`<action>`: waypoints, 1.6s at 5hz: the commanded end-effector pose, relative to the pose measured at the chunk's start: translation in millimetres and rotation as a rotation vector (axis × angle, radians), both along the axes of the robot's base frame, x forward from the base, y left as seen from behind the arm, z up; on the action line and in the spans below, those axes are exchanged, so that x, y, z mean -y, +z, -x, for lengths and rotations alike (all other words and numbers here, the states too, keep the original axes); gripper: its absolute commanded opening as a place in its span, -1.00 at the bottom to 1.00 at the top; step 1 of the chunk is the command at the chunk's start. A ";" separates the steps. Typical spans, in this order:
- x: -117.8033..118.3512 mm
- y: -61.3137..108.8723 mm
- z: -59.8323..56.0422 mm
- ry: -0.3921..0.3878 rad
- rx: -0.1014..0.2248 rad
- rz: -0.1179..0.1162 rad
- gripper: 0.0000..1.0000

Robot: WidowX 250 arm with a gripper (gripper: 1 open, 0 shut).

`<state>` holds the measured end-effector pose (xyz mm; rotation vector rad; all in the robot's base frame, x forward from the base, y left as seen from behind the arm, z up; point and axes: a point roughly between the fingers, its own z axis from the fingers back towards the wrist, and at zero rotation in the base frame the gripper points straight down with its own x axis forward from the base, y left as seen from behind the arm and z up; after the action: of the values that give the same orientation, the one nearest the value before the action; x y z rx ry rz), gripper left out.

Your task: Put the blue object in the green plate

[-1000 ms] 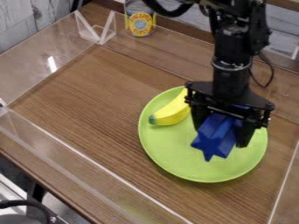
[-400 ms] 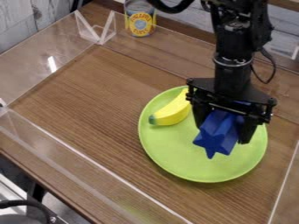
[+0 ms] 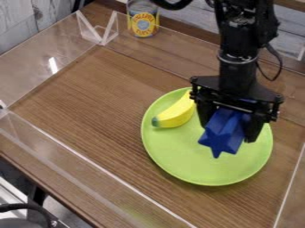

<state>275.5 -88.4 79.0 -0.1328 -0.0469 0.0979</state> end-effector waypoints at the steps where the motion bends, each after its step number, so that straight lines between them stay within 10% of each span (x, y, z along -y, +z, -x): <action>1: 0.2 23.7 -10.5 0.013 0.090 0.019 1.00; 8: -0.3 32.4 -9.7 0.045 0.121 0.021 1.00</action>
<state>278.4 -87.1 89.2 -0.1366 -0.0907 0.1414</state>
